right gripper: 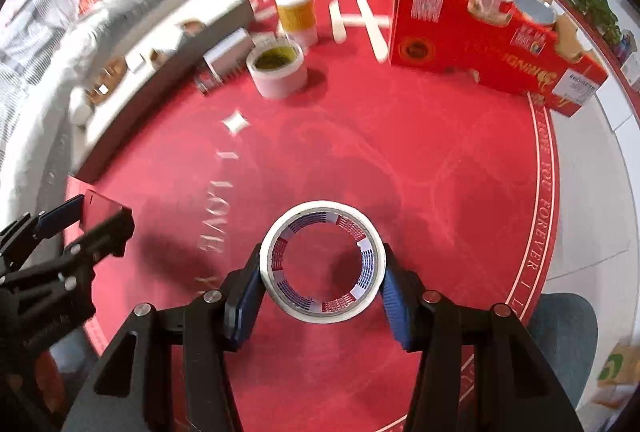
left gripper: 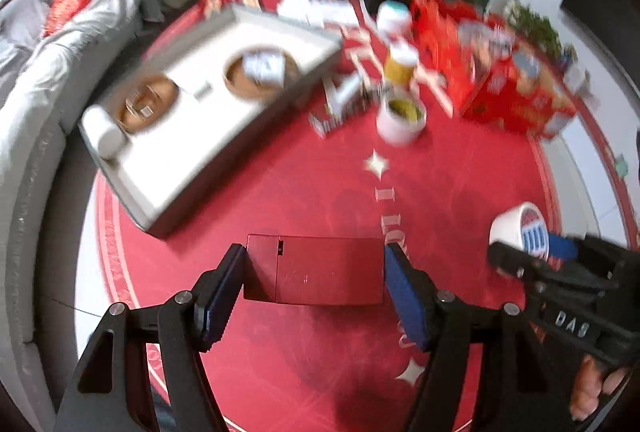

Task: Organize rigid objects
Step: 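Carry the red case and tape roll into the tray and release both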

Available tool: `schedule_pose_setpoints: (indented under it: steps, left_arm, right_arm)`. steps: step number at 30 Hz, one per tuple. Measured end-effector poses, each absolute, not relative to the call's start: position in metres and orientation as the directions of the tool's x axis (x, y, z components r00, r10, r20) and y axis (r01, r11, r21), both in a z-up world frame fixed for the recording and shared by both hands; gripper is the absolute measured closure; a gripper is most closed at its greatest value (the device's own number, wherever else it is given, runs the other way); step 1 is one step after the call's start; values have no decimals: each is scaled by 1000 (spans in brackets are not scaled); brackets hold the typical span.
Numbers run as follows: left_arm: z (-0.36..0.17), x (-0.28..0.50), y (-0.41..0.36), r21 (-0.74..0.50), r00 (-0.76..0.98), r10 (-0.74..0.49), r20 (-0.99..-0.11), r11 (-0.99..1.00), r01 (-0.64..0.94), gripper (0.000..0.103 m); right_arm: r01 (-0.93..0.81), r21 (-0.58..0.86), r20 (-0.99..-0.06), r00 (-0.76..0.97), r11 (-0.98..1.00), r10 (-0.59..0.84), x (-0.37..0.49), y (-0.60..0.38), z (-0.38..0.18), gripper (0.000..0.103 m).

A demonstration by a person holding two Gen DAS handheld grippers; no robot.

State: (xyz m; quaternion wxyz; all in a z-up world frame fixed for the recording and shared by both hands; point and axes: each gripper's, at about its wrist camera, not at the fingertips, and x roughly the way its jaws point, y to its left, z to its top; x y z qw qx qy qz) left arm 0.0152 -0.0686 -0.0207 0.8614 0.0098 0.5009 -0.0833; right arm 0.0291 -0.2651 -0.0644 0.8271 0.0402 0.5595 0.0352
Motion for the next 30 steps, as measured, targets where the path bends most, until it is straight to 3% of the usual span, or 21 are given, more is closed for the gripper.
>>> schedule_pose_setpoints:
  steps: [16, 24, 30]
  left_arm:
    - [168, 15, -26, -158, 786, -106, -609, 987, 10, 31]
    - [247, 12, 2, -165, 886, -10, -464, 983, -75, 31]
    - [277, 13, 31, -171, 910, 71, -409, 973, -153, 31]
  right_arm:
    - [-163, 232, -726, 627, 959, 282, 48, -203, 85, 49]
    - [-254, 205, -569, 755, 945, 326, 70, -162, 185, 49]
    - [-315, 212, -513, 770, 925, 379, 79, -135, 223, 49]
